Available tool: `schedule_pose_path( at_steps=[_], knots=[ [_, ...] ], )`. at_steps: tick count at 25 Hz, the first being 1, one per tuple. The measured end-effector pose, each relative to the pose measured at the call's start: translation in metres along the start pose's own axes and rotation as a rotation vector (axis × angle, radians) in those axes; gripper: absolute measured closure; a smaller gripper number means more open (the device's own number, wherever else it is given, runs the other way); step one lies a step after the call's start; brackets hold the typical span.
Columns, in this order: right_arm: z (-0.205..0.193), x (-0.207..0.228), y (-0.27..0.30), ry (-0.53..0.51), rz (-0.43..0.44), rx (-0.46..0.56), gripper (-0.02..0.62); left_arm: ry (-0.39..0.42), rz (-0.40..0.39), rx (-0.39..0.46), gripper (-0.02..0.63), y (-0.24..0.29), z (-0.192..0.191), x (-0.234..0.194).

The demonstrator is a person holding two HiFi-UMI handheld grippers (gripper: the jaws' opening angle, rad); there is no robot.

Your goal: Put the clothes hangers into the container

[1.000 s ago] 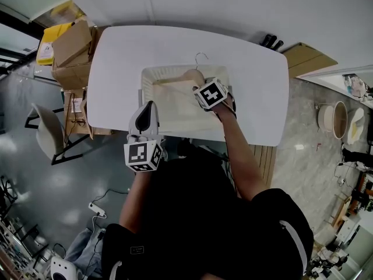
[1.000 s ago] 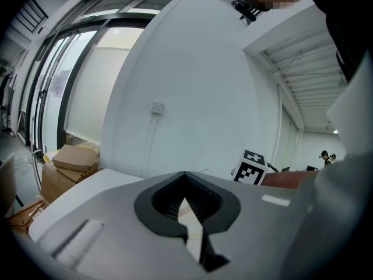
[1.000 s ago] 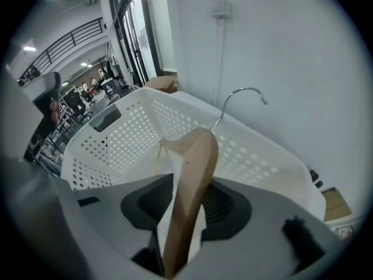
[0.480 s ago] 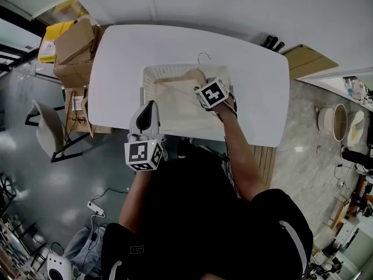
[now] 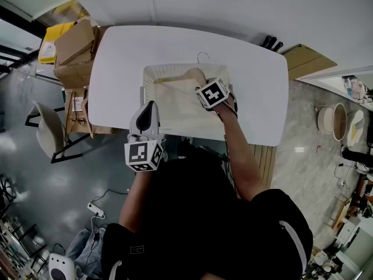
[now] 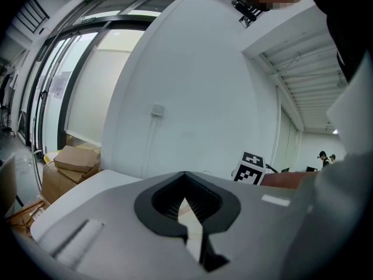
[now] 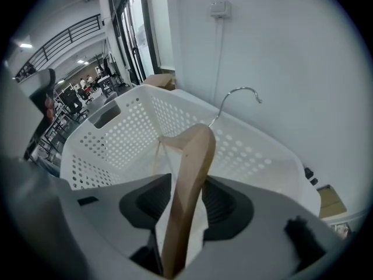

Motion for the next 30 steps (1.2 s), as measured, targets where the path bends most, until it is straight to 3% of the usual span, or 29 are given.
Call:
schedule_pose_path(
  at_steps=[14,25,30],
  knots=[
    [0.000,-0.002,-0.027,0.009,-0.061,0.044,0.419,0.000,-0.022,0.029,0.602,-0.013,0.005,-0.001],
    [-0.015,-0.010,-0.056,0.073,-0.146,0.098,0.419,0.002,-0.062,0.056,0.602,-0.033,0.006,-0.003],
    [-0.012,-0.029,-0.081,0.070,-0.174,0.208,0.419,-0.001,-0.082,0.069,0.602,-0.045,0.007,-0.005]
  ],
)
Point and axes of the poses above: the fingertips, and each gripper's own axes: y forward along the fingers, x to its right, z out of its top, the point moved 4 cm from there along -y, backward along the fingers, and after that the axes turned 11 degrees about y, right-handed, at the moved point
